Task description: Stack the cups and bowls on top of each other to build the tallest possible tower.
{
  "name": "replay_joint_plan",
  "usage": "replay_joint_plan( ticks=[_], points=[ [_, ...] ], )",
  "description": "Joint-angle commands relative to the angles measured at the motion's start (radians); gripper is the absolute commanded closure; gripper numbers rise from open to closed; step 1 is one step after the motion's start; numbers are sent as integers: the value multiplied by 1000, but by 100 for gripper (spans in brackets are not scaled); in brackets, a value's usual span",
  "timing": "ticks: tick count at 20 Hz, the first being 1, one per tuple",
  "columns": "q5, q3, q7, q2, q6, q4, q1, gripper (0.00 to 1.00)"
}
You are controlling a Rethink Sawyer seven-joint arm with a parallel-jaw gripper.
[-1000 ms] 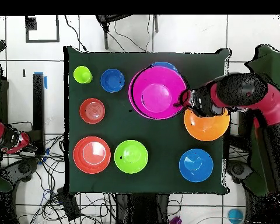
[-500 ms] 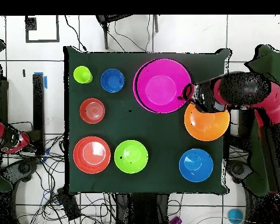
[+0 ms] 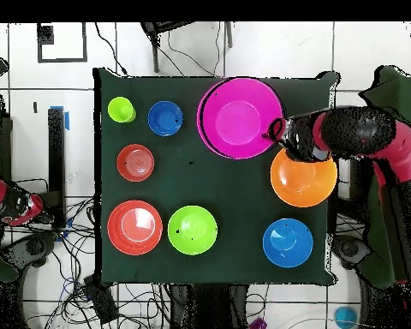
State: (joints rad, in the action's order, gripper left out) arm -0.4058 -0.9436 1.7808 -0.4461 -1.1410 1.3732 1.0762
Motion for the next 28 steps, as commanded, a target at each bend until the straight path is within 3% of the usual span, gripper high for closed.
replay_joint_plan(
  ticks=[1,28],
  points=[
    [-90,17,-296,65,67,-60,-43,100],
    [-182,46,-268,147,102,-128,-83,100]
  ],
)
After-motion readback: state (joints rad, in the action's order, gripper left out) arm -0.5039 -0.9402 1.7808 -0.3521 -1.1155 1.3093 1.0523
